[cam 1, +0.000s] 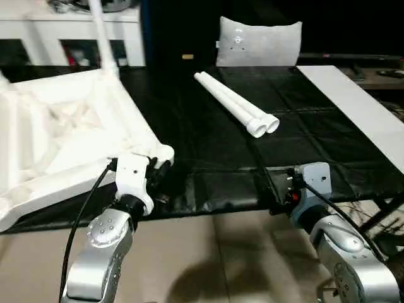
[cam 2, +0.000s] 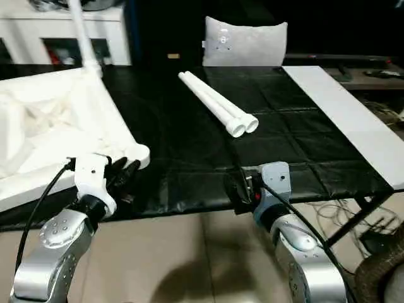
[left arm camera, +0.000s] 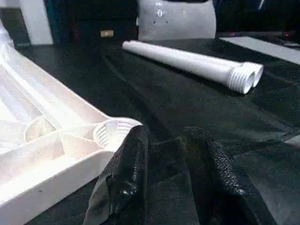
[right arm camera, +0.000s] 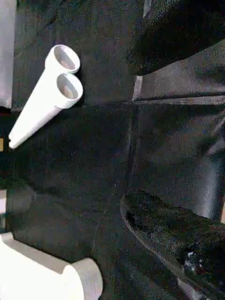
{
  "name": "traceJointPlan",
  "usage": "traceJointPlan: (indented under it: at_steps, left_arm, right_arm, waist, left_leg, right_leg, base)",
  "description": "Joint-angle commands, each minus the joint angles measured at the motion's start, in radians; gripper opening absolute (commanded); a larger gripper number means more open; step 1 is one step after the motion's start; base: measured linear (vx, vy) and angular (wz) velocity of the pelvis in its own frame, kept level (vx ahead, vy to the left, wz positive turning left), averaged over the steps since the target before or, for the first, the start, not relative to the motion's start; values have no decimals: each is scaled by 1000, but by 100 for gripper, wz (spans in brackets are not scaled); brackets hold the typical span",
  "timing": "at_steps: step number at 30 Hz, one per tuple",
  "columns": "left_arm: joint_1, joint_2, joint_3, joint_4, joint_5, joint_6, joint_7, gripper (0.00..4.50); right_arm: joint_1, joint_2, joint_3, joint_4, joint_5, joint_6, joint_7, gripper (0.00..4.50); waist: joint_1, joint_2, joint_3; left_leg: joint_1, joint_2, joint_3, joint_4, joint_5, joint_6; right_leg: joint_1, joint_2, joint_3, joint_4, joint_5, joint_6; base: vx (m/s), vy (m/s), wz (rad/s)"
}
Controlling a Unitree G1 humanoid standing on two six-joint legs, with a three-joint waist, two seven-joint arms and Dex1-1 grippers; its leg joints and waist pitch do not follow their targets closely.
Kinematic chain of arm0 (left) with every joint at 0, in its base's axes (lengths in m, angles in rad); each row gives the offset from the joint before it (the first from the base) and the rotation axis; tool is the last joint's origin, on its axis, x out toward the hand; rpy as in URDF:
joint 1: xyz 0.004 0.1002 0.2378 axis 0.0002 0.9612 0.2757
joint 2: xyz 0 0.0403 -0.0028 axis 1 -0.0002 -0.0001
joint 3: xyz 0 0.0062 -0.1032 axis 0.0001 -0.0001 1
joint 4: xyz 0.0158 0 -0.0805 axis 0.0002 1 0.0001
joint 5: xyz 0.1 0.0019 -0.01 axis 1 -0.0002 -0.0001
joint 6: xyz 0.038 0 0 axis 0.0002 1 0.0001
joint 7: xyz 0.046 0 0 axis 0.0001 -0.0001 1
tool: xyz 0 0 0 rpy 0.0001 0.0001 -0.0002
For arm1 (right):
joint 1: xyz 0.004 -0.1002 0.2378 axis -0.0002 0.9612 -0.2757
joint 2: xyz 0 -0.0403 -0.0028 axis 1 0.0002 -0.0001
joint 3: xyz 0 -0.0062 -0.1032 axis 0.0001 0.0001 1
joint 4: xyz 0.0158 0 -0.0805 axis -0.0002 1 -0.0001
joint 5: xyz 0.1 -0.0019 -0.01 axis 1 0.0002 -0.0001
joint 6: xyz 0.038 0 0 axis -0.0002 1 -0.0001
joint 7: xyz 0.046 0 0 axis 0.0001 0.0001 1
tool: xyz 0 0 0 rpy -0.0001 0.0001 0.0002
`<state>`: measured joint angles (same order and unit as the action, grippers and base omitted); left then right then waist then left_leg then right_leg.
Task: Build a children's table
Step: Move to table
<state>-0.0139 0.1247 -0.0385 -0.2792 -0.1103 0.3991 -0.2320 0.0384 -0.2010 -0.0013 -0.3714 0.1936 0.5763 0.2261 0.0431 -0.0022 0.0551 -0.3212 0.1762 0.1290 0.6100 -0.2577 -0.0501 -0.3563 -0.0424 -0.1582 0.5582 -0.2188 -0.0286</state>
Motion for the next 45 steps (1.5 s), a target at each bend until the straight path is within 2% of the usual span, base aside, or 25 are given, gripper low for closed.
traceJointPlan:
  at_steps: [1,2,3,4,5,6,7,8,11,13,16,18,20,22,25,27,29,31,32,33,35,38,41,44,45]
  left_arm:
    - [-4,5,-8,-3,7,-11,-9,171]
    - [-2,5,-10,-1,10,-6,-8,181]
    - [-1,6,-12,0,11,-2,-5,192]
    - [-1,6,-12,0,11,-2,-5,192]
    - [-1,5,-13,0,9,0,-3,192]
    - [0,4,-14,0,6,1,1,209]
    - [3,3,-14,0,4,-1,2,217]
    - [5,4,-14,1,4,-3,2,225]
    - [6,5,-14,2,4,-5,0,237]
    - [7,5,-14,2,3,-7,-1,248]
    - [10,3,-13,2,2,-12,-5,274]
    - [9,8,-20,1,6,-14,-10,286]
    - [8,14,-26,2,9,-14,-12,297]
    - [7,20,-32,3,12,-12,-15,317]
    - [-1,26,-39,3,18,-12,-21,317]
    - [-7,27,-40,5,22,-12,-22,333]
    - [-16,27,-43,4,23,-10,-18,346]
    - [-21,32,-49,2,26,-11,-18,356]
    - [-24,39,-56,-1,32,-12,-20,363]
    - [-26,43,-61,-2,36,-13,-22,371]
    - [-32,51,-72,-7,38,-9,-31,388]
    - [-33,56,-82,-13,35,-4,-43,396]
    - [-28,78,-104,-27,32,16,-89,420]
    - [-20,116,-136,-55,-3,44,-166,432]
    - [-23,157,-162,-71,-10,67,-211,443]
  right_arm:
    - [-8,-5,-2,-8,1,-5,1,450]
    - [-7,-6,-2,-10,2,-5,1,450]
    - [-8,-5,-2,-11,2,-3,2,450]
    - [-8,-5,-2,-11,2,-3,2,450]
    - [-8,-5,-1,-11,1,-3,2,450]
    - [-7,-6,1,-12,-2,-2,4,450]
    - [-7,-6,2,-13,-4,-1,5,450]
    - [-8,-8,3,-12,-7,-2,6,450]
    - [-10,-11,2,-8,-4,-2,7,450]
    - [-11,-12,1,-7,-2,0,8,450]
    - [-18,-17,-1,-4,6,-9,15,450]
    - [-30,-20,2,-5,10,-20,25,450]
    - [-36,-22,6,-6,9,-25,32,450]
    - [-36,-19,6,-6,9,-26,32,450]
    - [-38,-22,11,-3,11,-32,36,450]
    - [-39,-26,14,0,12,-35,43,450]
    - [-47,-31,11,-1,35,-32,67,450]
    - [-58,-54,25,-2,29,-9,86,450]
    - [-68,-69,36,2,13,-10,92,450]
    - [-74,-78,43,4,2,-12,96,450]
    - [-90,-70,32,15,-2,-32,82,450]
    - [-97,-74,27,19,-11,-40,80,450]
    - [-108,-98,34,25,-31,-56,83,450]
    - [-127,-110,21,24,17,-44,124,450]
    - [-163,-118,14,31,20,-11,120,450]
  waist:
    - [-22,16,-6]
    - [33,24,-7]
    - [58,13,-10]
    - [63,5,-10]
    - [58,-69,-9]
    - [56,-72,37]
    - [89,-68,-1]
    - [122,-58,10]
    - [108,21,-50]
    - [55,40,-85]
    - [16,-11,-68]
    - [25,-68,-58]
    - [53,-73,-66]
    - [40,-79,-71]
    - [32,-2,-18]
    - [-16,54,-30]
    - [-38,41,-65]
    - [-48,26,-55]
    - [-31,-4,-43]
    - [-24,-36,-56]
    - [-1,-51,-51]
    - [7,-13,-42]
    - [-46,41,-78]
    - [-33,24,-80]
    - [-15,-26,-80]
  left_leg:
    - [59,92,-33,-106,-636,14]
    - [-63,148,-30,-204,-857,-27]
    - [-15,158,3,-218,-869,32]
    - [5,161,12,-196,-815,26]
    - [113,18,65,51,-546,-3]
    - [69,-13,57,166,-300,50]
    - [-68,-38,-15,191,-87,90]
    - [-85,-28,-35,140,-89,80]
    - [0,9,-34,-38,74,83]
    - [239,209,-148,-70,54,84]
    - [148,145,16,-111,239,41]
    - [41,-32,64,-76,-90,169]
    - [9,-83,43,67,-220,161]
    - [-103,-53,-33,149,6,53]
    - [-41,4,-24,-10,83,93]
    - [27,107,-113,-120,-263,105]
    - [116,145,-179,-114,-242,277]
    - [105,124,-156,-94,-49,451]
    - [22,28,-158,-103,-44,529]
    - [-53,-85,-75,-29,-75,427]
    - [-120,-44,-56,115,-98,244]
    - [-80,-5,-28,-7,43,134]
    - [159,110,-172,-74,151,394]
    - [126,120,-155,-42,530,549]
    - [49,0,-50,9,596,440]
  right_leg:
    - [19,-60,-25,-140,-661,120]
    - [112,-45,21,170,-266,24]
    - [92,-43,77,222,-264,14]
    - [94,-65,138,220,-444,28]
    - [-18,-100,192,-45,-1034,55]
    - [-39,-159,223,-148,-1289,50]
    - [118,-192,307,-101,-1188,-12]
    - [145,-172,319,-87,-927,-55]
    - [148,-54,181,-41,-320,-131]
    - [-58,-32,127,147,-265,29]
    - [-117,-63,82,177,70,40]
    - [5,-80,146,28,93,7]
    - [85,-229,283,-59,-197,-136]
    - [140,-217,237,-27,-129,-255]
    - [71,-140,99,-110,-458,-236]
    - [35,-10,64,55,-324,-104]
    - [-35,-29,91,141,-173,-9]
    - [-79,-44,105,171,-95,71]
    - [-28,-36,112,119,-42,85]
    - [70,-104,159,-10,3,129]
    - [146,-296,191,-121,-597,89]
    - [146,-138,139,-93,-502,-172]
    - [-49,-18,68,117,-206,-51]
    - [-125,-56,110,171,-54,112]
    - [-87,-82,159,45,237,61]
  base:
    - [0,0,0]
    - [-72,-29,9]
    - [-72,-29,9]
    - [-4,-91,5]
    - [93,-168,-10]
    - [93,-168,-10]
    - [169,-95,-13]
    - [163,-14,8]
    - [126,12,15]
    - [166,49,2]
    - [195,31,-42]
    - [143,-49,-53]
    - [194,-84,-14]
    - [200,-67,-14]
    - [151,-19,-1]
    - [143,84,-7]
    - [177,54,0]
    - [164,11,5]
    - [88,-12,19]
    - [88,-12,19]
    - [87,-60,54]
    - [132,-35,36]
    - [189,7,12]
    - [153,5,5]
    - [110,-6,0]
